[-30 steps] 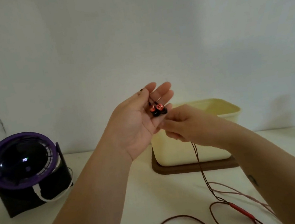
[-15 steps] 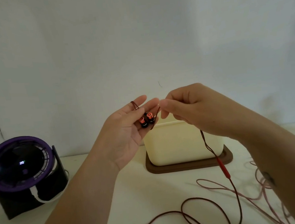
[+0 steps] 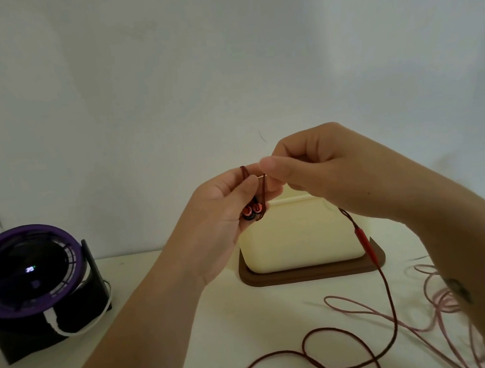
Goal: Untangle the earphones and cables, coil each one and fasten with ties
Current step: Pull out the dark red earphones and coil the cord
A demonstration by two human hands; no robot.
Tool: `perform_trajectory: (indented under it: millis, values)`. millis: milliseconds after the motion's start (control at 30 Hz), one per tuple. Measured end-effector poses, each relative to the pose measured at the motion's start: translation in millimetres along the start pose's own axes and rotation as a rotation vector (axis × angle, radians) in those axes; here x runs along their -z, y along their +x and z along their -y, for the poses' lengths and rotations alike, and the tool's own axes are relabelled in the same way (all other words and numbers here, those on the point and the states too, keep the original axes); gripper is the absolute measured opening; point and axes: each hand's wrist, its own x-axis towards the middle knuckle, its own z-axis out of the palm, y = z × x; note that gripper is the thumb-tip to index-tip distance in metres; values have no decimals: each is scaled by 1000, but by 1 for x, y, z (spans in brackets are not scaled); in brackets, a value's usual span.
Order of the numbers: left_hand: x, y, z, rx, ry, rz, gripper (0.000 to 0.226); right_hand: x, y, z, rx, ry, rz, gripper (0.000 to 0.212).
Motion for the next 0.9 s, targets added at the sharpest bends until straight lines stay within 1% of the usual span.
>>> perform_trajectory:
  millis: [67,167,300,367,433,500,567,733,833,900]
  values:
    - [2,1,2,-2,-5,-40,22,-2,0,0,20,-5,22,34]
    - [2,2,5,12,-9,-64,22,-2,0,0,47,-8,4,35]
    - [-2,2,11,1,-4,-122,20,-1,-1,0,49,21,19,35]
    - [-7,0,13,5,-8,-122,21,-1,-1,0,51,33,25,34]
    - [-11,-1,15,22,-31,-94,24,1,-1,-1,43,60,5,34]
    - [-13,-2,15,33,-47,-66,17,3,-1,-3,45,52,-42,34]
    - [-14,-2,13,46,-50,-28,20,7,0,-6,45,26,-101,33]
    - [-15,-8,3,98,-67,127,28,12,4,-16,-8,49,-229,32]
    - [-14,-12,-1,85,-29,215,32,10,7,-24,-38,141,-275,33]
    - [-14,-14,-6,75,-63,265,29,7,9,-30,-62,188,-282,33]
